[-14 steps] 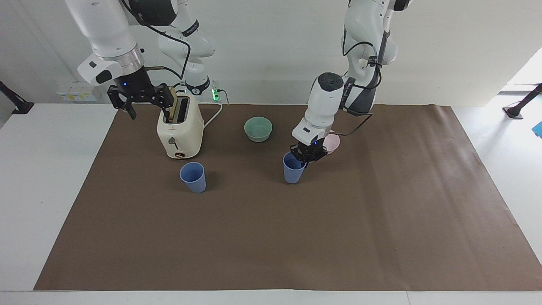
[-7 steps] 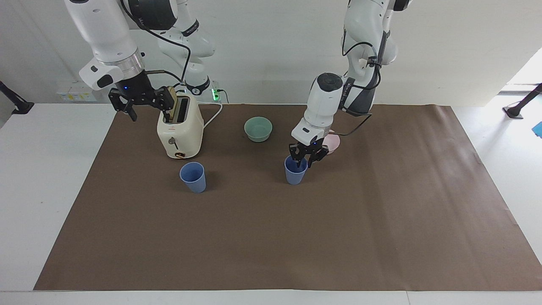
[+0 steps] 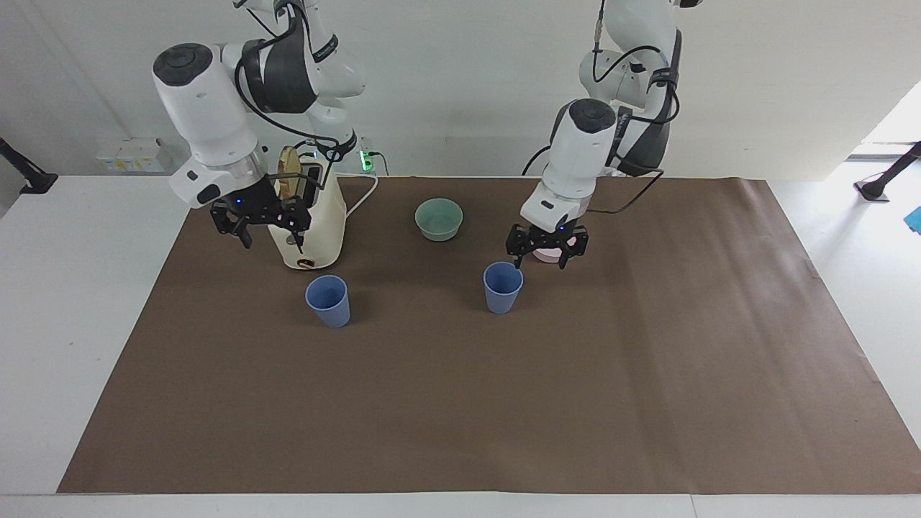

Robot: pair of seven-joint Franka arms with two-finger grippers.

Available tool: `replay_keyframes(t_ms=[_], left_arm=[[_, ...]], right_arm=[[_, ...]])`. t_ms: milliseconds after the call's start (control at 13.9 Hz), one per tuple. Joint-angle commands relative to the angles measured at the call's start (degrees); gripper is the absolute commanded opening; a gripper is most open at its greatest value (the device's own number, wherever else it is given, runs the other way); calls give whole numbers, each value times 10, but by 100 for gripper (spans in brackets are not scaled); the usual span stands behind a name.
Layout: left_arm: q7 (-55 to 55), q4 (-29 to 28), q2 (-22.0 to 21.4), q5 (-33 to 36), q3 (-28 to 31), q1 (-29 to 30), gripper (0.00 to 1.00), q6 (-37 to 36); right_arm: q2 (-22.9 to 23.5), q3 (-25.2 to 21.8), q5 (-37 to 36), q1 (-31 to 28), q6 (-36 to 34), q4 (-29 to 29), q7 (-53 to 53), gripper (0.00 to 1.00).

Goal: Stack blue cups with both arms
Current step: 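Carry the blue cup toward the mat center with the left gripper and release, then retract the left gripper while the right gripper reaches the other blue cup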

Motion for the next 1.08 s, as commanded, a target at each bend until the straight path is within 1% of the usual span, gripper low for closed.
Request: replay_keyframes(t_ms=[0,72,215,287,358,502,717,789,860,932,1004], left_arm=[[77,-10,-54,3,-3,54,100,-65],[106,-10,-62,3,-3,75,100,-76],[163,-6,-64,4,-3,114,100,-91],[185,4,-64,4,-3,130,100,-105],[207,21,-63,4,-3,149,100,-126],[258,60,-63,4,-3,183,100,-176],[288,110,-63,4,-2,220,100,-225],[290,125,-63,5,-2,232,100,-239],[293,144,-59,6,-2,240,100,-251],[301,157,-56,10,-3,246,100,-261],[317,168,-53,15,-2,252,100,-272]], right_arm=[[33,2,8,10,46,-18,5,100],[44,2,8,15,54,-18,7,100],[73,1,7,22,72,-21,10,100],[83,1,7,22,96,-28,7,100],[96,1,7,23,117,-34,10,100],[103,1,7,22,146,-49,7,100],[115,1,2,17,149,-50,3,100],[117,1,2,19,155,-50,5,66],[118,1,2,21,156,-50,6,21],[118,1,2,21,156,-49,0,0],[122,1,2,19,150,-41,-13,0]])
